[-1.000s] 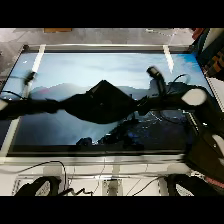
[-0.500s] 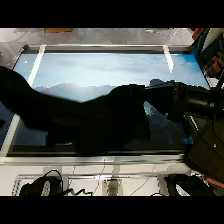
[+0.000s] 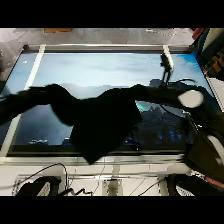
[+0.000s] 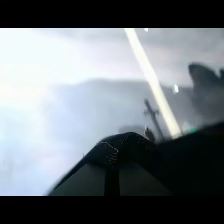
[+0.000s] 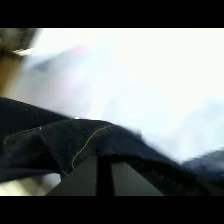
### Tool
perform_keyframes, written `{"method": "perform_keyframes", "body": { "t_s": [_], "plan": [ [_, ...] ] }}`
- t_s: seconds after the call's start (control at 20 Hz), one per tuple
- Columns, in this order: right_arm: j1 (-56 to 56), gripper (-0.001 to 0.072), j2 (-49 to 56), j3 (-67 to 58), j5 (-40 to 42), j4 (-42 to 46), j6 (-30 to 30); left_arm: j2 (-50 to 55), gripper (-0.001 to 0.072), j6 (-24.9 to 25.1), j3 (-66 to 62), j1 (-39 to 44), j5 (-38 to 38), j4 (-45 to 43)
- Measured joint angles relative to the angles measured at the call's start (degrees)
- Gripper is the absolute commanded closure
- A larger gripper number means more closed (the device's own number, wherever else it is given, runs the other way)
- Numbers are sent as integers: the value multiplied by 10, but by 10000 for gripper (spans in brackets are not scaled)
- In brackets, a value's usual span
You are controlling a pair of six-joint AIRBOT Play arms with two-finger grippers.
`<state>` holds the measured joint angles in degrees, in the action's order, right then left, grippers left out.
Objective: Fold the clothes and pants, and hang the long-sleeved shirts on hangers.
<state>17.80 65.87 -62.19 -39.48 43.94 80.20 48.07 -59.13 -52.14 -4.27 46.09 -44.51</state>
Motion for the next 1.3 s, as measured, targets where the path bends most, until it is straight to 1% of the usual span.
{"method": "perform_keyframes", "body": {
  "t_s": [0.1,0.15,0.25,0.3,0.45,0.7,0.8,0.9,0.95,1.0,1.05,1.1,1.15,1.3],
  "plan": [
    [-5,674,53,6,48,6,1,69,667,2,4,27,-9,7],
    [-11,674,73,8,58,9,2,98,667,2,5,41,-8,10],
    [-32,675,99,10,74,17,2,137,667,3,7,64,14,13],
    [-47,674,107,10,71,23,2,149,667,-6,8,72,31,14],
    [-93,674,120,10,19,61,2,171,667,-44,14,96,94,16],
    [-141,674,129,10,-141,176,1,181,666,-126,52,150,193,15],
    [-146,673,131,11,-184,215,-5,182,665,-145,76,176,207,15],
    [-150,668,133,11,-203,237,-8,183,662,-163,106,202,202,13],
    [-150,562,134,11,-210,245,-10,183,641,-173,119,210,198,13],
    [-151,349,134,11,-213,250,-12,183,515,-177,129,216,193,12],
    [-152,179,134,11,-216,256,-16,183,250,-184,138,221,190,12],
    [-152,168,134,11,-216,259,-21,183,-12,-187,144,223,186,10],
    [-152,168,134,11,-215,261,-23,183,9,-189,149,224,179,9],
    [-160,168,137,9,-193,265,-27,183,10,-194,156,227,163,9]
  ]
}}
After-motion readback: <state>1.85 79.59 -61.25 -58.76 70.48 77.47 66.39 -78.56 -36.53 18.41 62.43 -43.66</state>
